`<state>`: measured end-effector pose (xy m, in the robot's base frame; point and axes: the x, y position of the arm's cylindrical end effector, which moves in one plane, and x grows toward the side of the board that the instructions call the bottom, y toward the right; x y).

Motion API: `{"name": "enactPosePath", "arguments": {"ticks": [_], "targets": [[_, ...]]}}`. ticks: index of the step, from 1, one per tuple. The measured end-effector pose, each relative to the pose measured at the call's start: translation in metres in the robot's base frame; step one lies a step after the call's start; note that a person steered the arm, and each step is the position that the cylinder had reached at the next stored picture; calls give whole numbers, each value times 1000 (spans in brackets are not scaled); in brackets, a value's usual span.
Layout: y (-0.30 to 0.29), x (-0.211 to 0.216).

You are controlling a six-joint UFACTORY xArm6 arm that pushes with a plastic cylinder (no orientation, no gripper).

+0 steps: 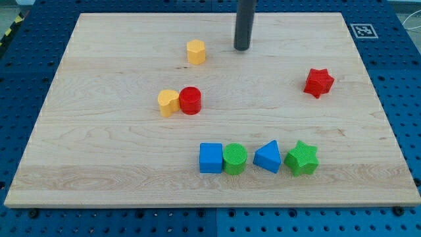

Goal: Push the yellow hexagon towards the red circle

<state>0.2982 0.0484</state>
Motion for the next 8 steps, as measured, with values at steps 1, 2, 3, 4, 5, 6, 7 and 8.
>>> {"name": "enactPosePath", "arguments": {"ticks": [1,2,3,4,5,6,7,8], "targets": [[-42,-1],[-76,-9],[-95,-33],[-116,-37],[-122,-35],[-120,-29],[-116,-18],[-105,-4]]}}
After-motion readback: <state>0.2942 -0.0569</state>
